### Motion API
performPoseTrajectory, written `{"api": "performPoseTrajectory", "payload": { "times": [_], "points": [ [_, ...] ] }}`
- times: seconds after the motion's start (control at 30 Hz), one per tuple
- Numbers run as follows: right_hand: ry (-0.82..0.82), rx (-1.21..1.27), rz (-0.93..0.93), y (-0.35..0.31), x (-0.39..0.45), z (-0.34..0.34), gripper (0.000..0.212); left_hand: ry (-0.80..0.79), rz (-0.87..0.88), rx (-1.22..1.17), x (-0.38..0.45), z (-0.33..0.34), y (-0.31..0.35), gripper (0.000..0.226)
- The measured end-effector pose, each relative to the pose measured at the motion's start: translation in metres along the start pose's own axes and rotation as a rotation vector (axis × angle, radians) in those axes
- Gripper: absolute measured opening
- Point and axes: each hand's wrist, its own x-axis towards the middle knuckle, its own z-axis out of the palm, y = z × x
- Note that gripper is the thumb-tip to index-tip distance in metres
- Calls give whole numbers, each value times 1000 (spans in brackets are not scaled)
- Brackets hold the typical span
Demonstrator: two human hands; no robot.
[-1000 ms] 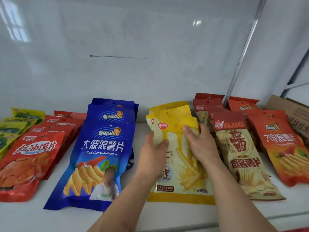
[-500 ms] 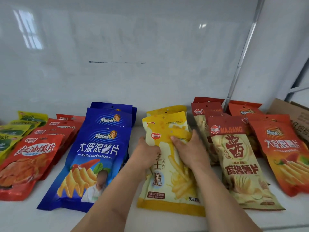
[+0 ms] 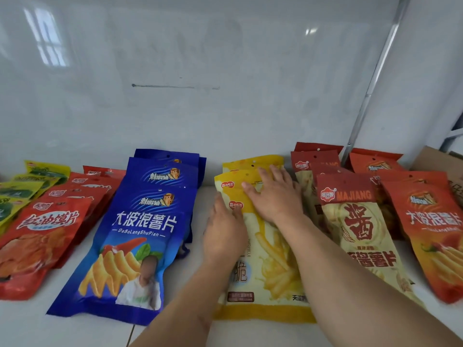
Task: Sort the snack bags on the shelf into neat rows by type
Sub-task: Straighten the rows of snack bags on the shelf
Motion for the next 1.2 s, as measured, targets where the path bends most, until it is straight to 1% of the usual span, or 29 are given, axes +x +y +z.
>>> {"api": "performPoseTrajectory", "payload": {
  "times": [0.1, 0.23, 0.33, 0.47, 0.53, 0.6, 0.63, 0.7, 0.73, 0.77, 0.83, 0.87, 0.9, 0.93, 1.03, 1.1, 1.13, 1.2],
  "points": [
    [-43, 9, 16, 2, 4, 7, 77, 12, 27, 55, -1, 4, -6, 59],
    [-129, 113, 88, 4, 10, 17, 78, -12, 24, 116, 6, 6, -13, 60],
    [-136, 181, 134, 7, 14, 25, 82, -18, 19, 118, 14, 7, -19, 59],
    [-153, 200, 167, 7, 15, 26, 85, -35, 1, 107, 17, 6, -17, 61],
    [-155, 198, 166, 7, 14, 25, 86, -19, 39, 137, 13, 2, -13, 60],
    [-156, 200, 161, 8, 13, 23, 87, 1, 114, 245, 9, -3, -9, 57],
    [-166, 200, 159, 8, 14, 23, 87, -19, 138, 307, 7, -5, -7, 56],
    [-175, 230, 152, 9, 15, 22, 88, -124, 111, 367, 6, -7, -5, 60],
    [-160, 300, 156, 10, 14, 21, 90, -177, 81, 362, 6, -7, -5, 63],
    [-132, 423, 177, 12, 13, 19, 93, -210, 59, 345, 6, -7, -7, 65],
    [-44, 708, 243, 17, 10, 13, 95, -230, 47, 325, 6, -7, -9, 67],
    [-19, 802, 274, 21, 9, 10, 95, -231, 42, 315, 6, -8, -9, 68],
    [-21, 842, 309, 25, 8, 7, 96, -234, 34, 306, 6, -9, -9, 67],
    [-40, 843, 338, 29, 6, 6, 97, -237, 26, 296, 7, -9, -9, 67],
    [-158, 741, 425, 37, 3, 11, 103, -246, 20, 267, 7, -10, -9, 67],
    [-213, 717, 427, 39, 0, 16, 108, -251, 17, 250, 7, -9, -8, 68],
    [-223, 719, 419, 39, -1, 17, 108, -249, 20, 238, 6, -9, -8, 68],
    [-225, 739, 392, 40, -2, 17, 99, -242, 31, 213, 4, -10, -7, 67]
  ]
}}
